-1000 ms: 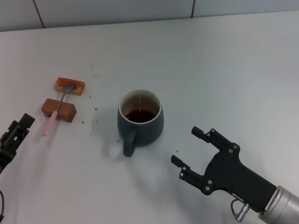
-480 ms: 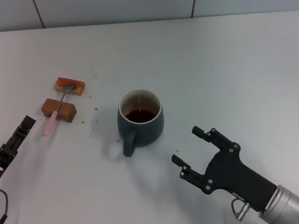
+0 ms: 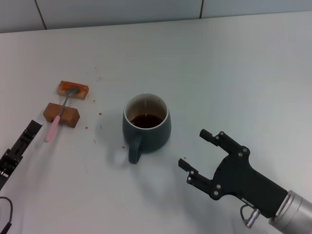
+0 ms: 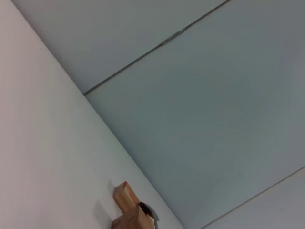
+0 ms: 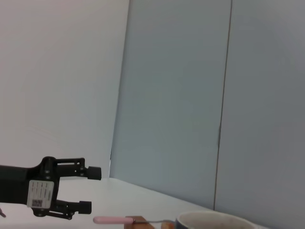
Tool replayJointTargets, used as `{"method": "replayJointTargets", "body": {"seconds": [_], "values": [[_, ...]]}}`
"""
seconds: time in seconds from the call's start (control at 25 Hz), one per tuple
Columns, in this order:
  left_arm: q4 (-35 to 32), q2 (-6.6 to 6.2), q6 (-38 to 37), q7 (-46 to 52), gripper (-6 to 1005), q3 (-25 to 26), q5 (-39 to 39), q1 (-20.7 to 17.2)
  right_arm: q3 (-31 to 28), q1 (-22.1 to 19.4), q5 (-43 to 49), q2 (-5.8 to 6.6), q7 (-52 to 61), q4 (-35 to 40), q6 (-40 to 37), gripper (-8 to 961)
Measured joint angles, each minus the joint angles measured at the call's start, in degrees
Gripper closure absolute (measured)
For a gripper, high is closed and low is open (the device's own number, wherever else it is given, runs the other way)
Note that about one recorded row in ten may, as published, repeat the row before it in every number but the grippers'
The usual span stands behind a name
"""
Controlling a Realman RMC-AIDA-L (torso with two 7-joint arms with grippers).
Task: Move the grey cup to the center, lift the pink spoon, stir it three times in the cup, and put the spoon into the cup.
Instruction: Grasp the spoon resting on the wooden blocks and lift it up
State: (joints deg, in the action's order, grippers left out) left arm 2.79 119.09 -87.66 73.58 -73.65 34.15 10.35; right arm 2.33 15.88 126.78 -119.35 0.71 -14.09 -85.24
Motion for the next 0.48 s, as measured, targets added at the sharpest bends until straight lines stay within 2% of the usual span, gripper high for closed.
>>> {"method": "replayJointTargets", "body": {"seconds": [0.48], "values": [[0.3, 0.07, 1.2, 1.4, 144, -0.5, 0.4, 0.6, 0.0, 0.8, 0.0, 0.0, 2.6, -0.1, 2.4, 197]]}}
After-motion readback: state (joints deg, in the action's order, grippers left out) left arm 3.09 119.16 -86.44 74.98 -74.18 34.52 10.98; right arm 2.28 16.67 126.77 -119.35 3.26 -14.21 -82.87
